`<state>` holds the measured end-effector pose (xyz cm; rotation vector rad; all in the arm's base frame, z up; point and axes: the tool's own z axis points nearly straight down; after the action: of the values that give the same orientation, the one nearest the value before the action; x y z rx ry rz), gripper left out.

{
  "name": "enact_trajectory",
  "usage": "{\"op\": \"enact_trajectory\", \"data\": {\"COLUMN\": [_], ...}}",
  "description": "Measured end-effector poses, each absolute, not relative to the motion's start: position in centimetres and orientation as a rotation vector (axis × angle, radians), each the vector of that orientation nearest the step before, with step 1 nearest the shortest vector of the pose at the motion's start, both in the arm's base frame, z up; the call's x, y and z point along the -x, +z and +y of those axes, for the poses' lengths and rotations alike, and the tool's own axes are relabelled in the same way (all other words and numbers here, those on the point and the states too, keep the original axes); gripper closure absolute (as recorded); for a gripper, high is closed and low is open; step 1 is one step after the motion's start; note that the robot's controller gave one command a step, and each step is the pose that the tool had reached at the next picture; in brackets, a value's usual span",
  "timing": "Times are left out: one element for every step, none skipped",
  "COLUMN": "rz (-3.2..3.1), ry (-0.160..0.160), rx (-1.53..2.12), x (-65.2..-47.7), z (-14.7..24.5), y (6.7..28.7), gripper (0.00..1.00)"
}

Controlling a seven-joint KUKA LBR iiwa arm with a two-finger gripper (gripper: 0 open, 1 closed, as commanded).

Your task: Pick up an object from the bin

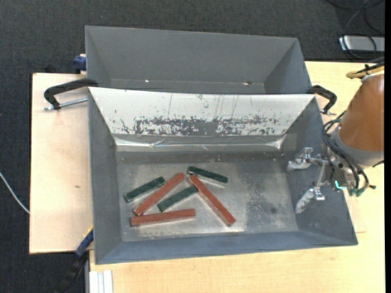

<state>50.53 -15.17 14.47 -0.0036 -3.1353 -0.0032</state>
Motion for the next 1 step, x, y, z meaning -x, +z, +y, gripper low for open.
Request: {"op": "enact_trajectory", "data": {"rz": [-3.141], "ry": [-0.001], "rx": [0.0], "x": [-50.68], "z": [-15.1], "y": [14.82], "gripper": [0.0]}}
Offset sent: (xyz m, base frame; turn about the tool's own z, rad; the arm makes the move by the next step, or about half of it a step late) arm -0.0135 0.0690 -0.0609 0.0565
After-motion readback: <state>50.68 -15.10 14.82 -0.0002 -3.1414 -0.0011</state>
